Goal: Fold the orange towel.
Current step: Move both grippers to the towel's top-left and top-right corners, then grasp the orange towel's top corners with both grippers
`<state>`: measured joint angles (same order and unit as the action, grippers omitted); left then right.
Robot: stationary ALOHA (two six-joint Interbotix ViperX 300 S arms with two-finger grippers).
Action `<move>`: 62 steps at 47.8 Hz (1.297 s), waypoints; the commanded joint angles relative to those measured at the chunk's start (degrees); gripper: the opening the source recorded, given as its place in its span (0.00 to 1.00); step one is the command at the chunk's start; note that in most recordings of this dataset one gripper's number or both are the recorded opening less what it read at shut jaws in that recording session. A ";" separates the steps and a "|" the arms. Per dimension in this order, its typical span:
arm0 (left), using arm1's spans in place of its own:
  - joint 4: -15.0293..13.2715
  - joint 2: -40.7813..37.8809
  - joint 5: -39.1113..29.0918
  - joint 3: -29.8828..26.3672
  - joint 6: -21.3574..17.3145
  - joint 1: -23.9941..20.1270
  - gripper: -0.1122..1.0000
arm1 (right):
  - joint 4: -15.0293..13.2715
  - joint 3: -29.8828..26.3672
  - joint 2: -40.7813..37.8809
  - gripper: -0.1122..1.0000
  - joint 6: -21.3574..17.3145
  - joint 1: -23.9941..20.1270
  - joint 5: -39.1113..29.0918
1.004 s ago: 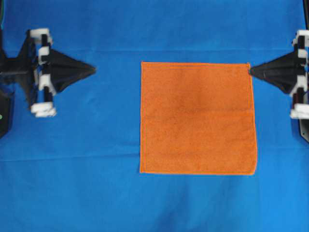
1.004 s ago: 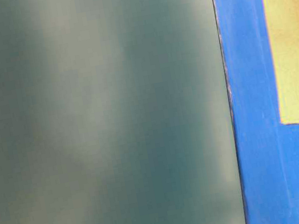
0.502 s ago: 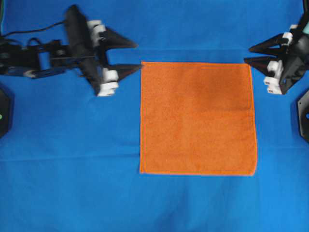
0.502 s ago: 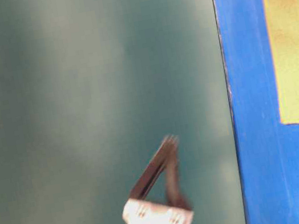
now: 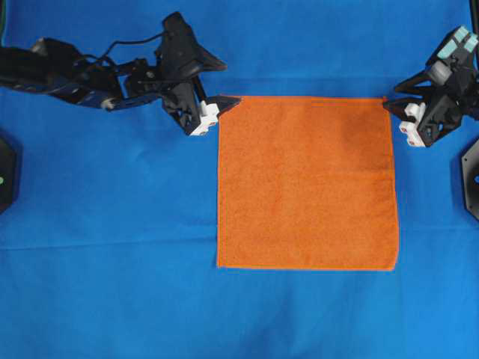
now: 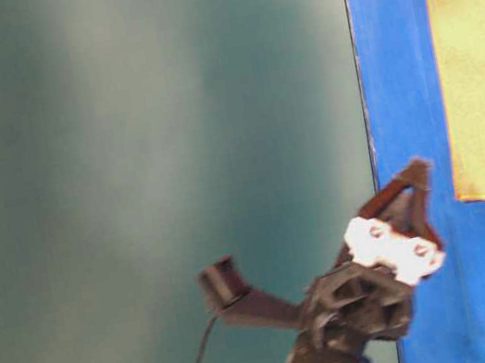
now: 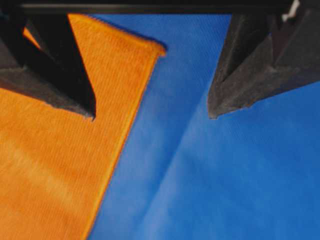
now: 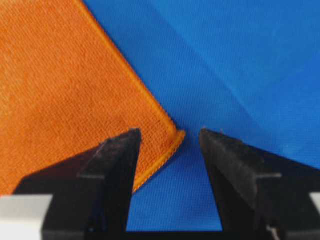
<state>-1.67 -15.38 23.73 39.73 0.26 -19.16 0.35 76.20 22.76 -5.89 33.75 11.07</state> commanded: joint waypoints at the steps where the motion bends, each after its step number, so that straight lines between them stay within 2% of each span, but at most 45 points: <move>1: -0.18 -0.70 0.26 -1.58 0.09 0.00 0.88 | 0.35 -0.44 -2.99 0.60 0.09 0.35 3.16; 15: -0.18 -3.60 -0.09 -2.46 0.09 0.00 0.86 | 0.35 -2.55 -10.20 0.59 0.09 0.62 5.71; 19: -0.26 -3.60 -1.49 -2.55 0.09 -0.09 0.80 | 0.44 -2.72 -10.55 0.53 0.09 0.62 5.63; 22: -0.18 -3.69 -2.64 -2.64 0.09 0.00 0.70 | 0.35 -2.72 -10.55 0.42 0.09 0.62 5.54; 27: -0.09 -3.78 -4.13 -2.64 -0.09 0.18 0.43 | 0.35 -2.81 -10.55 0.13 0.00 0.62 5.27; 32: 0.00 -3.78 -4.83 -2.55 -0.53 0.70 0.20 | 0.44 -2.90 -10.55 0.11 0.00 0.62 5.01; 35: 0.00 -3.78 -5.01 -2.55 -0.70 1.05 0.11 | 0.44 -2.90 -10.55 0.11 0.00 0.62 4.92; 47: 0.00 -2.81 -5.80 -2.81 -0.35 1.93 0.11 | 0.44 -3.16 -9.40 0.11 -0.09 0.53 3.69; 62: 0.00 4.13 -11.16 -2.99 -0.88 2.55 0.11 | 0.35 -5.80 1.58 0.11 0.00 0.53 -9.40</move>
<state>-1.76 -14.41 12.92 37.27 -0.53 -16.70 0.62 71.54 21.18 -5.98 34.19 3.87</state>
